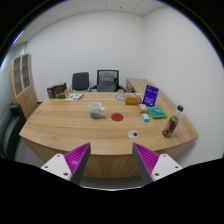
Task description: Pour water
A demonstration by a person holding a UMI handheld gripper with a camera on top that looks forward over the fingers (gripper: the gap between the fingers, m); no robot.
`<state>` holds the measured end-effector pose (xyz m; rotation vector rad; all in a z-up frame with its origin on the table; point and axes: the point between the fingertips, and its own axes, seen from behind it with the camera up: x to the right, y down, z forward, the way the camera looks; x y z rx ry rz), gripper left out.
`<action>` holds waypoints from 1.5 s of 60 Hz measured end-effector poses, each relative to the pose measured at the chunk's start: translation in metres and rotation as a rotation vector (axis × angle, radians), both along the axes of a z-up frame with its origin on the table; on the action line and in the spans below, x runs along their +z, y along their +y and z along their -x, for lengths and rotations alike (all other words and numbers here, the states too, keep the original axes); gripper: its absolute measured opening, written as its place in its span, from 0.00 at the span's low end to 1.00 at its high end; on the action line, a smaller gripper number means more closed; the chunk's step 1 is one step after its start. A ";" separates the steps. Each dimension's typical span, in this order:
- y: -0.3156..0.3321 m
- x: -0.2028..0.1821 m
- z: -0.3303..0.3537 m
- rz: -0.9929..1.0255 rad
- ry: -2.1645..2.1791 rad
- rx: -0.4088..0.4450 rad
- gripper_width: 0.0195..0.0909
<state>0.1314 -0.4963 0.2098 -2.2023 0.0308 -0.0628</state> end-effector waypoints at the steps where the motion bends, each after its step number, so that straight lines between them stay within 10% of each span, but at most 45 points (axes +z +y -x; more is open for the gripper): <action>1: 0.000 -0.003 -0.012 0.001 0.000 -0.005 0.93; 28: 0.057 -0.091 -0.318 -0.013 -0.043 -0.066 0.93; 48: 0.189 -0.122 -0.396 -0.154 -0.021 -0.050 0.91; 60: 0.218 -0.136 -0.402 -0.189 -0.019 -0.038 0.53; 75: 0.223 -0.134 -0.406 -0.223 -0.030 -0.066 0.30; 90: 0.237 -0.109 -0.390 -0.222 -0.141 -0.089 0.30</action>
